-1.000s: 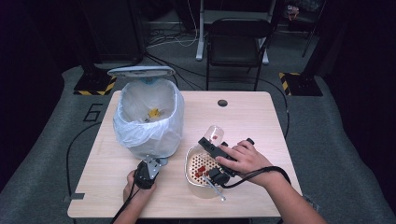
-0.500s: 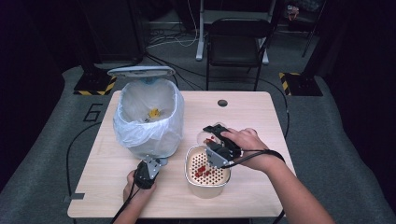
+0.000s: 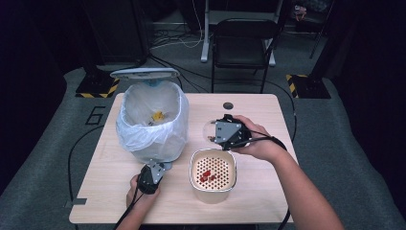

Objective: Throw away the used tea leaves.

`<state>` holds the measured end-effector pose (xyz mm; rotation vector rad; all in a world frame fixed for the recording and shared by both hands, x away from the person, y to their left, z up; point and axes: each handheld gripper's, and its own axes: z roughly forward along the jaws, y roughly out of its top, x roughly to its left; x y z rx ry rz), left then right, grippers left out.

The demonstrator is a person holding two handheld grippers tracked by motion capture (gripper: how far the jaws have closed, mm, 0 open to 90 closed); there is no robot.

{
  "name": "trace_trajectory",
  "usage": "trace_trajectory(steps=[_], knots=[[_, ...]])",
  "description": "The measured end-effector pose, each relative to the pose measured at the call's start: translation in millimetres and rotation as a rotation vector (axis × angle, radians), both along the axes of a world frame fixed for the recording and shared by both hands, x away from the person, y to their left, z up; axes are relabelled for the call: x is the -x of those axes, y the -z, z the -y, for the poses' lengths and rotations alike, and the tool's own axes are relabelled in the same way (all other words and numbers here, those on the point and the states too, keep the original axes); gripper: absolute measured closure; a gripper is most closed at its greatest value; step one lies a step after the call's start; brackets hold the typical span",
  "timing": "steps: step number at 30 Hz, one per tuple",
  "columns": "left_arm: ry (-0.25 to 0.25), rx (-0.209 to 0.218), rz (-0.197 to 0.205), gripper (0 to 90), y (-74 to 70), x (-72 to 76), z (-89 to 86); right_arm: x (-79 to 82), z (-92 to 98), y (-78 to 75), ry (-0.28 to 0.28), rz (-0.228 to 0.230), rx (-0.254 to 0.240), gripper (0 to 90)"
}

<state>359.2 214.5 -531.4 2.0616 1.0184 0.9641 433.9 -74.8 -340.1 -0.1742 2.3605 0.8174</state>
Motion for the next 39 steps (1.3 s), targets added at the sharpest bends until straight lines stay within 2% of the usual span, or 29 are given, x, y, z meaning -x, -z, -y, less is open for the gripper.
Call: trace_trajectory(steps=[4,9,11,17,20,26,32,36,39], knots=[[0.0,0.0,0.0,90.0,0.0,0.0,0.0,-12.4,1.6,-2.3,0.026,-0.106,-0.059,42.7],[-0.001,0.0,0.001,90.0,0.0,0.0,0.1,-27.0,4.2,-5.4,0.065,-0.217,-0.098,42.7],[0.0,0.0,0.001,90.0,0.0,0.0,-0.1,-30.5,4.8,-6.1,0.081,-0.271,-0.128,42.7],[0.0,-0.001,0.0,90.0,0.0,0.0,-0.1,-37.7,6.8,-9.9,0.105,-0.38,-0.192,42.8],[-0.001,-0.001,0.002,90.0,0.0,-0.1,-0.2,-40.1,9.0,-11.7,0.112,-0.445,-0.243,42.9],[0.0,-0.002,0.0,90.0,-0.1,0.0,-0.1,-40.1,11.1,-19.1,0.106,-0.512,-0.312,42.9],[-0.002,0.007,0.003,90.0,0.3,-0.2,0.3,-35.2,4.6,-43.4,0.106,-0.579,-0.407,42.9],[0.003,0.004,0.002,90.0,-0.2,-0.7,-0.4,-27.1,-10.2,-64.2,0.105,-0.58,-0.45,42.9],[0.004,-0.008,0.004,90.0,-0.9,-0.8,-1.2,-24.0,-22.2,-75.2,0.102,-0.569,-0.451,42.9]])
